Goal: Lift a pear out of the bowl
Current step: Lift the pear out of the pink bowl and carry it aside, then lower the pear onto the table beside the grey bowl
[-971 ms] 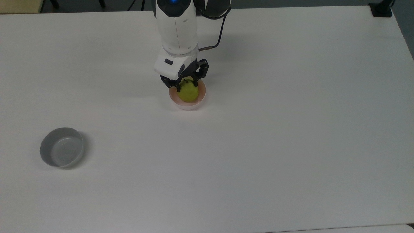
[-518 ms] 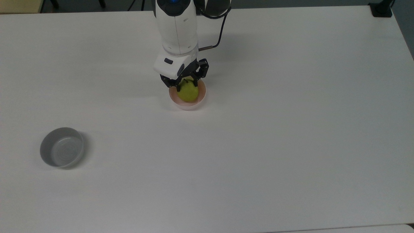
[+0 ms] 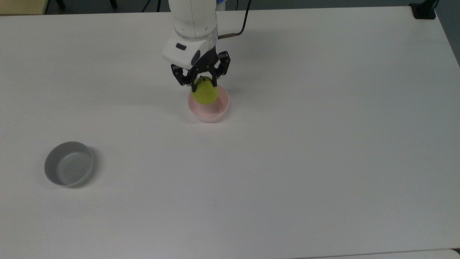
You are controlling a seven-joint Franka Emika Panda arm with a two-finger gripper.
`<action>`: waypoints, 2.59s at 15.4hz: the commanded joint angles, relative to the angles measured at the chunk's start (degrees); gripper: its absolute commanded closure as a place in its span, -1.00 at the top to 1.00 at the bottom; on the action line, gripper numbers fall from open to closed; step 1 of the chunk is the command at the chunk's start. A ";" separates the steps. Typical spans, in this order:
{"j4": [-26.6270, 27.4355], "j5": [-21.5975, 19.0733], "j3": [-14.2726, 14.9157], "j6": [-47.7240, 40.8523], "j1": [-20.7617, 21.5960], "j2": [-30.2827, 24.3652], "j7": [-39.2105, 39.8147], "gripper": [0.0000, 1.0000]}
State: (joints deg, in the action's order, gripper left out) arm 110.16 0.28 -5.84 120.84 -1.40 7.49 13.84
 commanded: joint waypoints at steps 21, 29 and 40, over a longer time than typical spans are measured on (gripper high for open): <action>-10.14 -1.86 17.97 -4.05 -5.54 0.33 19.12 -1.00; -1.97 -2.66 18.06 9.32 -6.95 5.95 19.03 -1.00; -1.44 -4.94 18.06 11.18 -6.95 9.65 18.85 0.53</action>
State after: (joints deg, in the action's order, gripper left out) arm 107.65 -3.40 11.94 130.70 -8.58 17.89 31.81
